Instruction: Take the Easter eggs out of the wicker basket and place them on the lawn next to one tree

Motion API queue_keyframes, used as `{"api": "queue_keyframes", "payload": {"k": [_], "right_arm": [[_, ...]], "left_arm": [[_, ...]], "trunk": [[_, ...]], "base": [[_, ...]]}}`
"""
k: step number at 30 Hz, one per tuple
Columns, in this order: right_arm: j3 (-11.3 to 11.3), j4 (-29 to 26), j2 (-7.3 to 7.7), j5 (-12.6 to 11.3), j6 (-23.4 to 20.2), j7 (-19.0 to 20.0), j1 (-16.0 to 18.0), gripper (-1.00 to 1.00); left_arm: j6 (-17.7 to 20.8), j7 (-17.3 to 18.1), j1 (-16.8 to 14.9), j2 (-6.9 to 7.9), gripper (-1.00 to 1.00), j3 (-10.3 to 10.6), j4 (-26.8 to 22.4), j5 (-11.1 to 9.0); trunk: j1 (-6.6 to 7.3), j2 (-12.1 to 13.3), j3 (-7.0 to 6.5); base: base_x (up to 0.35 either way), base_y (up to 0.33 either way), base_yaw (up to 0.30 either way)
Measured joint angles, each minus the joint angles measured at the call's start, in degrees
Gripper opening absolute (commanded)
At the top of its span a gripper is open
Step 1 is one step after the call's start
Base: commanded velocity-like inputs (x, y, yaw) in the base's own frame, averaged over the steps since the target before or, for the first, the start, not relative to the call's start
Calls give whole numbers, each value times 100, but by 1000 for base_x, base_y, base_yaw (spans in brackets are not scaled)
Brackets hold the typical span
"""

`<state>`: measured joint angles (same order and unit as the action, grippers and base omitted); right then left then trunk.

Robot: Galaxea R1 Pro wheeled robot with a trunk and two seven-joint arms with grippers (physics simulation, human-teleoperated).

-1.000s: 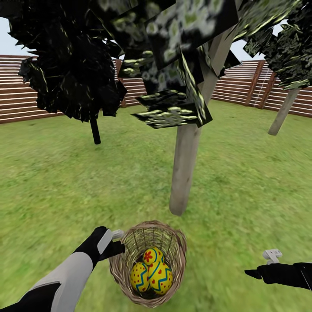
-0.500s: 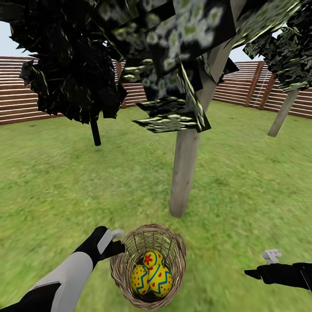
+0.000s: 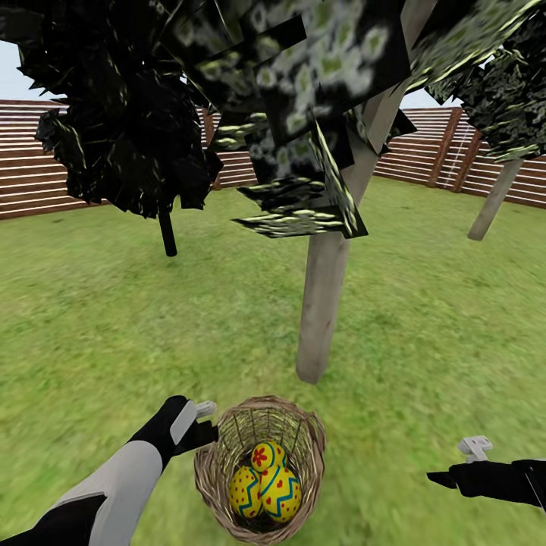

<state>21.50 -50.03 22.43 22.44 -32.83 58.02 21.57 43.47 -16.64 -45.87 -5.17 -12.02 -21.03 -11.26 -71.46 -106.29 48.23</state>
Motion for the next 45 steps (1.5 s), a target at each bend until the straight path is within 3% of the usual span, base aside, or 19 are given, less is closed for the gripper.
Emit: {"api": "queue_keyframes", "payload": {"k": [4, 9, 15, 21, 32, 37, 39, 45], "right_arm": [[-3, 0, -6, 6, 3, 0, 0, 100], [-4, 0, -8, 17, 8, -8, 0, 100], [-4, 0, -8, 12, 8, -9, 0, 100], [-4, 4, -13, 16, 8, -9, 0, 100], [-4, 2, -13, 18, 16, -9, 0, 100], [-91, -54, -25, 24, -14, -17, 17, 100], [-182, -73, -116, 29, -50, -44, 108, 100], [-252, -99, -192, 43, -59, -118, 286, 100]], "left_arm": [[-5, 0, 0, 14, 100, -55, -28, 1], [-19, -5, 0, 47, 100, -531, -42, 10], [-21, 10, 0, 225, 100, -663, -48, 5], [-30, 17, 0, 324, 100, -1034, -74, 3], [-6, 27, 9, 571, 100, -1176, -145, 3], [-39, 31, 10, 614, 100, -1789, -144, 16], [-52, 31, 11, 645, 100, -2030, -141, 27], [-56, 31, 13, 619, 100, -2091, -140, 26]], "trunk": [[0, 0, 3], [0, 0, 3], [0, 0, 3], [0, 0, 3], [0, 0, 3], [0, 0, 3], [0, 0, 3], [0, 0, 3]], "base": [[0, 0, 0], [0, 0, 0], [0, 0, 0], [0, 0, 0], [0, 0, 0], [0, 0, 0], [0, 0, 0], [0, 0, 0]]}}
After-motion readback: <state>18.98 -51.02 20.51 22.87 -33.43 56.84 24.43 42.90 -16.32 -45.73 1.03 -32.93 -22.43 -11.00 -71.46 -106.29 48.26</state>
